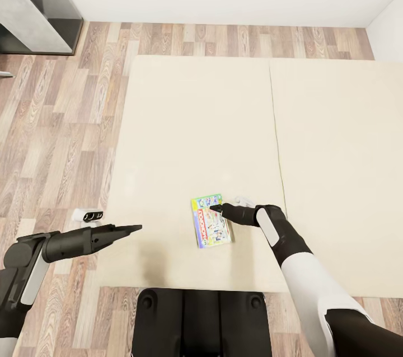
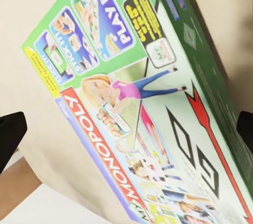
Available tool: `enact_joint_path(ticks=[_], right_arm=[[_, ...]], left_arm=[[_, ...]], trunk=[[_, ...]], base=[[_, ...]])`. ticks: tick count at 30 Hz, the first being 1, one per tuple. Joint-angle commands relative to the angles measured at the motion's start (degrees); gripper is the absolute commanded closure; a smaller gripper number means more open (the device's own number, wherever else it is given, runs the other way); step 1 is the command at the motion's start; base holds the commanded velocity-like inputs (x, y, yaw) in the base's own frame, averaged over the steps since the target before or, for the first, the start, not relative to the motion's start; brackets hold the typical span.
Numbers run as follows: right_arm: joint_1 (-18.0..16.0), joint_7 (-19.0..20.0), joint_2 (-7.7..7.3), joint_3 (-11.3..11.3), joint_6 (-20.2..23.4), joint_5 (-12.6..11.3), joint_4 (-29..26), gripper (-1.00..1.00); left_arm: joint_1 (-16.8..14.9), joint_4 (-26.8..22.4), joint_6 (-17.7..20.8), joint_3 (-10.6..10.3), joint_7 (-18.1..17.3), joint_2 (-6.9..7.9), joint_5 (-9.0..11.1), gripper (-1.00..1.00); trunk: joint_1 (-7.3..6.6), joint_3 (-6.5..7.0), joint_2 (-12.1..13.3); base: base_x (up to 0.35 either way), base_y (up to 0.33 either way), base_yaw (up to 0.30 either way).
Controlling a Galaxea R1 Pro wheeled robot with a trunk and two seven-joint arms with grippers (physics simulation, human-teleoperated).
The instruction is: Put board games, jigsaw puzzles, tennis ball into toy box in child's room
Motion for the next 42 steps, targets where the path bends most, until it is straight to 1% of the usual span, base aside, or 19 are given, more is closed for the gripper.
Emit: enact_joint_path(ticks=[1,31,42], right_arm=[[0.0,0.2,0.06,-0.2,0.3,0.1,0.0,-1.00],[0.1,0.2,-0.24,-0.5,0.4,0.1,0.0,-1.00],[0.2,0.2,-0.19,-0.5,0.4,0.1,0.0,-1.00]], left_arm=[[0.0,0.0,0.6,0.0,-0.2,0.03,0.0,-1.00],[0.0,0.1,0.6,-0.1,-0.2,0.00,0.0,-1.00],[0.0,0.1,0.6,-0.1,-0.2,0.04,0.0,-1.00]], trunk=[[0.03,-0.06,-0.1],[0.03,-0.06,-0.1],[0.03,-0.06,-0.1]], base=[[0.000,0.000,0.000],[0.000,0.000,0.000],[0.000,0.065,0.000]])
